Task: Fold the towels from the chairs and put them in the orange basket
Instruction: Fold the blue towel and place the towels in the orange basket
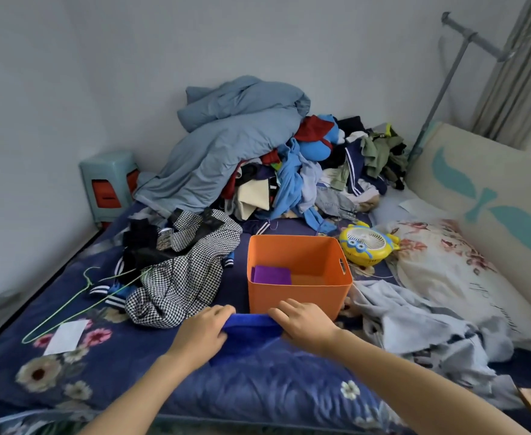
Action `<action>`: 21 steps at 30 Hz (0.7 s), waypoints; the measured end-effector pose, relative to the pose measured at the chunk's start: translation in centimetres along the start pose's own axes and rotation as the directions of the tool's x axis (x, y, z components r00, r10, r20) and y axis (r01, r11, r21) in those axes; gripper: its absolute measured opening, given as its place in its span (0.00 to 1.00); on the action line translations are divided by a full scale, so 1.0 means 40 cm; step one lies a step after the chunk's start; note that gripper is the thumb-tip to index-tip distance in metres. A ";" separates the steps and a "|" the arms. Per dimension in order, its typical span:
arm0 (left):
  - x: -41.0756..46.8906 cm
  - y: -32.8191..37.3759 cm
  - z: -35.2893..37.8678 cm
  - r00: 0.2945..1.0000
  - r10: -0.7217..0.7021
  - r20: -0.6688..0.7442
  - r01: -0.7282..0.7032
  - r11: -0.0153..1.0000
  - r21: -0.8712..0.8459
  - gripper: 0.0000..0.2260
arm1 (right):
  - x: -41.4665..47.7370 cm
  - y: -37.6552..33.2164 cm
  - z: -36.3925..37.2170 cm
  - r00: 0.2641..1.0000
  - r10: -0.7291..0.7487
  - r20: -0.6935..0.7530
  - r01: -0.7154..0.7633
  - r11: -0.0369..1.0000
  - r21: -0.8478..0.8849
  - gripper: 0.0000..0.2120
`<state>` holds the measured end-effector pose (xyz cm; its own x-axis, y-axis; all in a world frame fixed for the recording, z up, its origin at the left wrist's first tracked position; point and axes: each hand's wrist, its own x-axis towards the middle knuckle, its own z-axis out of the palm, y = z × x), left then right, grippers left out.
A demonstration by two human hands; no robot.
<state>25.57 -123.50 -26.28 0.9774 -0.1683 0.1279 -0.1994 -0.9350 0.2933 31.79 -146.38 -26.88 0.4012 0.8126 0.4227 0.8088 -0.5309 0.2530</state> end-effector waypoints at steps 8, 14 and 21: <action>0.268 -0.173 -0.032 0.996 0.087 0.001 -0.087 0.996 -0.024 0.15 | 0.202 0.157 0.134 0.999 0.024 0.024 -0.024 1.000 0.002 0.14; 0.456 -0.251 0.004 0.958 0.274 -0.083 -0.281 0.957 -0.079 0.19 | 0.266 0.259 0.186 0.984 0.165 0.068 -0.165 0.986 -0.013 0.13; 0.618 -0.153 0.090 0.881 0.473 -0.022 -0.473 0.881 0.005 0.21 | 0.162 0.396 0.203 0.964 0.263 0.040 -0.259 0.962 -0.088 0.14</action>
<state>51.19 -123.05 -28.31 0.7648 -0.5841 0.2718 -0.6379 -0.7456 0.1926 50.71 -147.58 -27.21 0.6167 0.6530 0.4396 0.6362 -0.7423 0.2101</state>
